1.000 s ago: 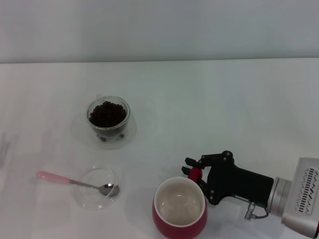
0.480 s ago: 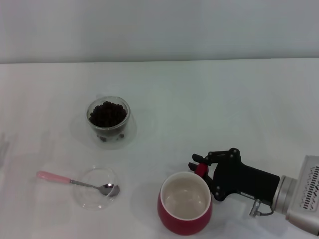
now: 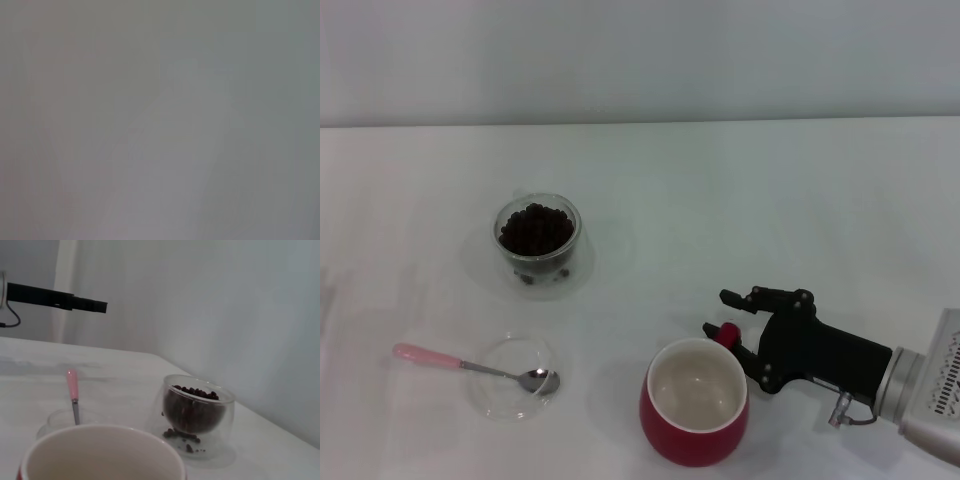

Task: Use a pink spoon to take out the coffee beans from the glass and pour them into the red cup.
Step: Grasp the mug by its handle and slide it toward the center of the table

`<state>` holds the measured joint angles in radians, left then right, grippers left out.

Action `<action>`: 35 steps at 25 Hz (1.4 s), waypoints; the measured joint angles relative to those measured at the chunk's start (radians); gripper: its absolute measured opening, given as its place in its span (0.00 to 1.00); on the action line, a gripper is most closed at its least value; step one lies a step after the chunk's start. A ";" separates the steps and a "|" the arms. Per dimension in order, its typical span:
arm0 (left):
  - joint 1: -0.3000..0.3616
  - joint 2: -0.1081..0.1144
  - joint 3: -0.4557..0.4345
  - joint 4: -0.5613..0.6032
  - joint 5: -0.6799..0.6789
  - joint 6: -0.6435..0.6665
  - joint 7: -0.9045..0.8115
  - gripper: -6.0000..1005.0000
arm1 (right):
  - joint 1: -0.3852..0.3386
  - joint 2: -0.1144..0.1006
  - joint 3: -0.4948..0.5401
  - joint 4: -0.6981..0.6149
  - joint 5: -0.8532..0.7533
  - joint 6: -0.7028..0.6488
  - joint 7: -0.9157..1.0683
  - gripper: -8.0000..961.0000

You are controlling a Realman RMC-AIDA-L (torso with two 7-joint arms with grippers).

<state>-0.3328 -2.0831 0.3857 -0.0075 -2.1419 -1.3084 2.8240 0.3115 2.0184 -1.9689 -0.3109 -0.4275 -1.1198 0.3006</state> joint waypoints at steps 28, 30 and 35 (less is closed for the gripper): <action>-0.007 0.002 0.000 0.001 -0.001 0.004 0.000 0.77 | -0.033 -0.013 0.097 0.099 -0.005 -0.096 -0.012 0.60; -0.007 0.002 0.000 0.000 0.000 0.005 0.000 0.77 | -0.035 -0.014 0.101 0.112 -0.003 -0.108 -0.021 0.60; -0.008 0.002 0.001 -0.003 0.002 0.006 0.000 0.77 | -0.037 -0.014 0.102 0.127 -0.005 -0.110 -0.024 0.60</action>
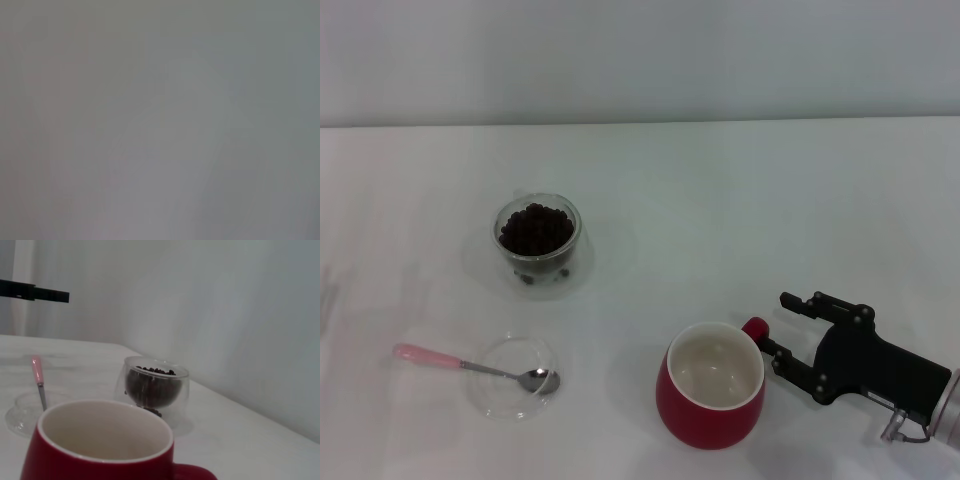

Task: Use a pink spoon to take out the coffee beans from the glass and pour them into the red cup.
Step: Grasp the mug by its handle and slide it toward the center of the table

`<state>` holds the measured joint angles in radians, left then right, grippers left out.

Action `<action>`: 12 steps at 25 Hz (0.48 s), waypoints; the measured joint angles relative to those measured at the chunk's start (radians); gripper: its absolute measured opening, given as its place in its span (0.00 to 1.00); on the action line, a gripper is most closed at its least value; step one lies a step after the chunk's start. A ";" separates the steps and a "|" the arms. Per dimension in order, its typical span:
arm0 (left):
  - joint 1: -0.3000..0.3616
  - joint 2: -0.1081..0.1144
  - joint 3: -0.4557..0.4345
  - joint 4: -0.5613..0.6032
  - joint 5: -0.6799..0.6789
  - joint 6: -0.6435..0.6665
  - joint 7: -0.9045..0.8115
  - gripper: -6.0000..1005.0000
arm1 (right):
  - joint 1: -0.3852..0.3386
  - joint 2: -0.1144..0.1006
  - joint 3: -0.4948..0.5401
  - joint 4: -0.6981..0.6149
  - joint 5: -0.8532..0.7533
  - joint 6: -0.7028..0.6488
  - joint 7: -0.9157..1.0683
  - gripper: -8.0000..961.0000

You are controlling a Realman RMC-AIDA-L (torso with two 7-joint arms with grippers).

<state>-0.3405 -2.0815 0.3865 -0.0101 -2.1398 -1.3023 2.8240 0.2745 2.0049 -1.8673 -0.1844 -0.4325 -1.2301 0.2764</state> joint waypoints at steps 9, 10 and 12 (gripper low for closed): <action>0.000 -0.002 -0.003 -0.004 -0.002 0.002 0.000 0.77 | -0.019 -0.002 -0.001 0.010 0.004 -0.042 0.003 0.60; 0.000 -0.002 -0.003 -0.004 -0.002 0.002 0.000 0.77 | -0.021 -0.003 -0.001 0.013 0.004 -0.050 0.003 0.60; -0.001 -0.002 -0.003 -0.002 -0.003 0.002 0.000 0.77 | -0.024 -0.004 0.000 0.020 0.004 -0.059 0.004 0.60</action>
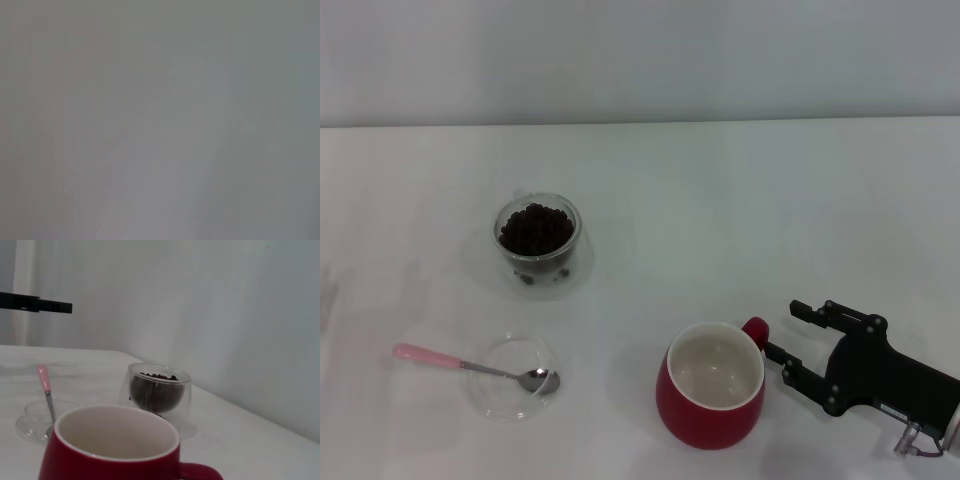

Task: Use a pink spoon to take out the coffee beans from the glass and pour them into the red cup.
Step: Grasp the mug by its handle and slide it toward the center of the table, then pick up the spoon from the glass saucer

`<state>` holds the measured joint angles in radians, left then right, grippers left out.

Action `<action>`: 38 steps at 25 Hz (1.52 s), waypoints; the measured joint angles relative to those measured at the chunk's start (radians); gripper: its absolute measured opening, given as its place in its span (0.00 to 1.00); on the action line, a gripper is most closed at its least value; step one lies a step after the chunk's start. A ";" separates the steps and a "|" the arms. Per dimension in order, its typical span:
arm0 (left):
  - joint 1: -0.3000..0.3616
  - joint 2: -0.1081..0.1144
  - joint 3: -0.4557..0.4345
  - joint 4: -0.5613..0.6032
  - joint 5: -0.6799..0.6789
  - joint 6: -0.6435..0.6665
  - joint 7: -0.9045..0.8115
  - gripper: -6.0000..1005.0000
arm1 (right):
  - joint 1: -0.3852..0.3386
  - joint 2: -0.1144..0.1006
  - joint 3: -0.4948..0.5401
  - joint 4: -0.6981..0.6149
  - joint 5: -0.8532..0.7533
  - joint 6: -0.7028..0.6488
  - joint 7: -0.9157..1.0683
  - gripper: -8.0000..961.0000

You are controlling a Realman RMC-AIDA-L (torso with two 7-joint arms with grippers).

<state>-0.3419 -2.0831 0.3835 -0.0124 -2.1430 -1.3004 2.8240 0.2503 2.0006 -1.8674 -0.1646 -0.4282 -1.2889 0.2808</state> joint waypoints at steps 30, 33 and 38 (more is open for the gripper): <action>-0.027 0.001 0.003 -0.038 0.034 -0.070 -0.134 0.77 | -0.056 -0.053 0.353 0.113 0.000 -0.144 -0.065 0.60; -0.022 0.000 0.003 -0.059 0.053 -0.117 -0.240 0.77 | -0.039 -0.052 0.417 0.111 0.000 -0.135 -0.085 0.60; 0.000 -0.001 0.002 -0.109 0.064 -0.190 -0.486 0.77 | -0.002 -0.063 0.470 0.109 0.000 -0.125 -0.090 0.60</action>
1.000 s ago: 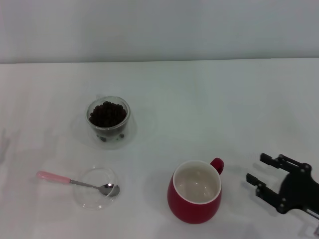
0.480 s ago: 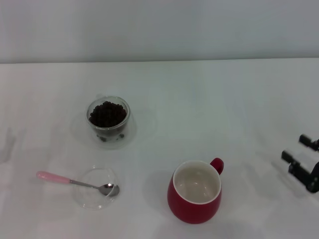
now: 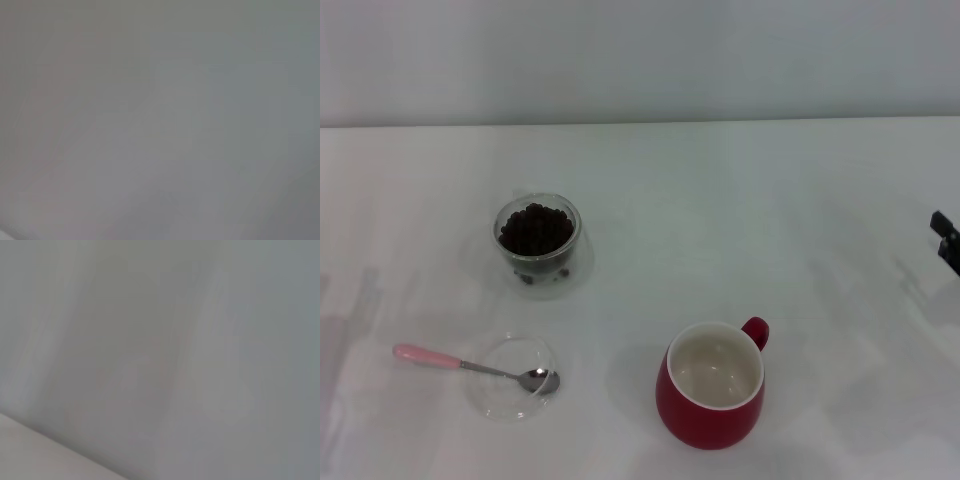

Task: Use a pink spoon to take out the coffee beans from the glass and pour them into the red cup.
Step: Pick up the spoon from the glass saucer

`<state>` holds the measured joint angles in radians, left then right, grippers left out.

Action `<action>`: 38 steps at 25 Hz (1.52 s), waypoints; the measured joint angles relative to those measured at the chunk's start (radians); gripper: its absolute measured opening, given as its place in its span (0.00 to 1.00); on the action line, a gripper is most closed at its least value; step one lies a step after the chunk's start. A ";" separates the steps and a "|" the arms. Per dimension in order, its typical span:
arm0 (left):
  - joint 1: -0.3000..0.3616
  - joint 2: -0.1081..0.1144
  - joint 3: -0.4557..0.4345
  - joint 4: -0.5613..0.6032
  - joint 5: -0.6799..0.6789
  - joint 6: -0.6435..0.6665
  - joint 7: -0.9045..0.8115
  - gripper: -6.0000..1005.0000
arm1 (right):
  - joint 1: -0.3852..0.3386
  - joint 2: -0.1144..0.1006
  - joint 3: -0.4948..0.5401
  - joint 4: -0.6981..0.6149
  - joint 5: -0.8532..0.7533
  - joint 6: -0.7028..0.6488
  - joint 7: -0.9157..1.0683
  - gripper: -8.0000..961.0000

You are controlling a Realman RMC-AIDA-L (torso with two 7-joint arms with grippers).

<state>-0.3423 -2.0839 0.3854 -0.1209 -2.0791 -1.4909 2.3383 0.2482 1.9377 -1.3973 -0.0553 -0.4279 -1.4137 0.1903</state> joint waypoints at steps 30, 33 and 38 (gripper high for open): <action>0.035 0.000 0.005 -0.106 0.163 0.165 -0.503 0.77 | 0.038 0.000 0.049 -0.040 0.001 0.075 -0.054 0.60; 0.031 -0.001 0.004 -0.106 0.188 0.177 -0.502 0.77 | 0.033 0.000 0.050 -0.039 0.001 0.080 -0.060 0.60; 0.030 0.000 0.004 -0.113 0.228 0.180 -0.507 0.77 | 0.028 -0.001 0.055 -0.037 0.001 0.082 -0.067 0.60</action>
<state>-0.3120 -2.0837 0.3895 -0.2335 -1.8506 -1.3107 1.8310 0.2765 1.9369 -1.3426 -0.0927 -0.4273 -1.3315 0.1232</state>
